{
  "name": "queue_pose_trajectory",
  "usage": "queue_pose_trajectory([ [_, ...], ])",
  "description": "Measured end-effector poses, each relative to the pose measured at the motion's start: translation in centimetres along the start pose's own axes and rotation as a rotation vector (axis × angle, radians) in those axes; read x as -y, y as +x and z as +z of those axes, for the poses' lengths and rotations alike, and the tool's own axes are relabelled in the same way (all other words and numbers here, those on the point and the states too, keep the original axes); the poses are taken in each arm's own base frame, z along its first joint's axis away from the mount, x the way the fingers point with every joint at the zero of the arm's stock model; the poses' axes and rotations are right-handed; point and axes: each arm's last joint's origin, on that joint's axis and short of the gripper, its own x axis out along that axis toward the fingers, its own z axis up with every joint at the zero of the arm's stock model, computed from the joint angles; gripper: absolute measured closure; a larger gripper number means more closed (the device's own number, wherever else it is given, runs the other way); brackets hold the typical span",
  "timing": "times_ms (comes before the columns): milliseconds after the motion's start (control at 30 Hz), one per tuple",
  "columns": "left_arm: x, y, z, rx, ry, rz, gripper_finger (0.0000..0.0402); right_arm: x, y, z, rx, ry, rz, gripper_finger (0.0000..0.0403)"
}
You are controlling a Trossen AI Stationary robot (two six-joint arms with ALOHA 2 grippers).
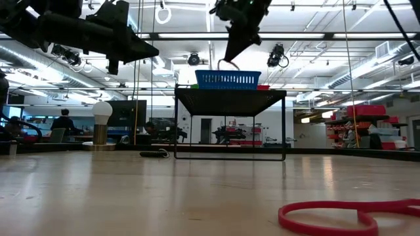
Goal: Pick & Place Office Desk Supplies
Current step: Put the orange rubber band into the blue bin on the shelf, then put the black spring keychain into the red bin on the shelf
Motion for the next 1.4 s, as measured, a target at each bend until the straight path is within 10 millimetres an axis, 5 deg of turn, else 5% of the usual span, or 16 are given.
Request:
queue_pose_trajectory([
  [300, 0.0, 0.0, 0.0, 0.002, -0.026, -0.001, 0.0394, 0.4, 5.0, 0.1, -0.081, -0.029, 0.01, 0.0396],
  [567, 0.0, 0.0, 0.1, 0.005, -0.111, -0.001, 0.0394, -0.7, 5.3, 0.1, -0.076, -0.045, 0.008, 0.0321],
  [767, 0.0, 0.0, 0.2, 0.016, -0.123, -0.004, 0.0394, -0.6, 2.8, 0.3, -0.025, -0.034, -0.025, 0.0253],
  [933, 0.0, 0.0, 0.2, 0.015, -0.142, -0.004, 0.0394, -0.2, -0.9, 0.1, 0.037, 0.009, -0.024, 0.0241],
  [1167, 0.0, 0.0, 0.2, 0.014, -0.154, -0.004, 0.0394, 0.4, -6.5, -1.3, 0.137, 0.016, -0.057, 0.0326],
  [1300, 0.1, 0.0, 0.2, 0.016, -0.159, -0.005, 0.0394, 0.6, -6.5, -3.6, 0.195, 0.0, -0.024, 0.039],
  [1400, 0.1, 0.0, 0.3, 0.02, -0.172, -0.006, 0.0394, 0.7, -6.4, -5.5, 0.268, 0.02, 0.006, 0.0391],
])
